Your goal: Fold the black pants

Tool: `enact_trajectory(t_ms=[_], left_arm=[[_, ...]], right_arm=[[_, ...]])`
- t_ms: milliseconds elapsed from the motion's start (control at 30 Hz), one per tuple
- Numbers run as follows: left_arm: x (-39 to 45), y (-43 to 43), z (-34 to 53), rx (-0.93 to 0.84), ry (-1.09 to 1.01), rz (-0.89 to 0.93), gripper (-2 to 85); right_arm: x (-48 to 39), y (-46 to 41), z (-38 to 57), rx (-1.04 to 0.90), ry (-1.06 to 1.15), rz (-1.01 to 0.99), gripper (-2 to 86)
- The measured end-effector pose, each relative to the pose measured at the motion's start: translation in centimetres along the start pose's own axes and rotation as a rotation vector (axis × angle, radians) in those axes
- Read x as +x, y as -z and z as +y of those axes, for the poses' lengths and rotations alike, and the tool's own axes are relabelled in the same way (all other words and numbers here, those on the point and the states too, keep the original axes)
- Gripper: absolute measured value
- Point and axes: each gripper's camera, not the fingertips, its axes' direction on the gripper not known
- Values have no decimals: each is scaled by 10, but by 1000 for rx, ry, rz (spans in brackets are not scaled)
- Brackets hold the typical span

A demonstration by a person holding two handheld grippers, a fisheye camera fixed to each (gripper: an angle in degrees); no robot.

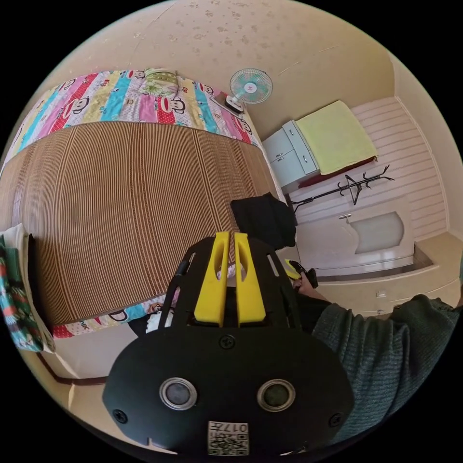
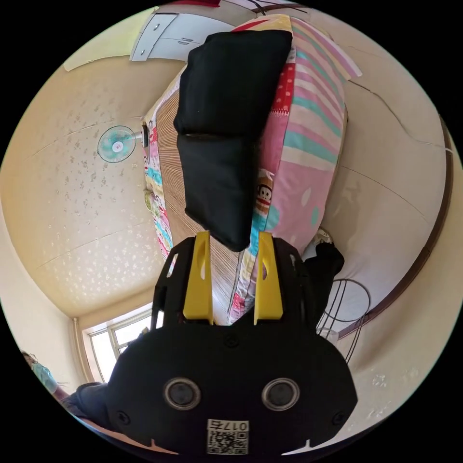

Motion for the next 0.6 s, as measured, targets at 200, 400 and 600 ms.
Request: enact_trajectory(t_ms=[200,400,600], left_arm=[[13,-33,20,-10,58,-114,31],[22,-67,33,-77,14,-249,53],[-2,-95,30,-74,55,-242,52]], right_arm=[[14,-18,-66,21,-29,32,146],[-47,-22,-83,111,170,-47,72],[-213,-110,-87,-157,665,-293,59]])
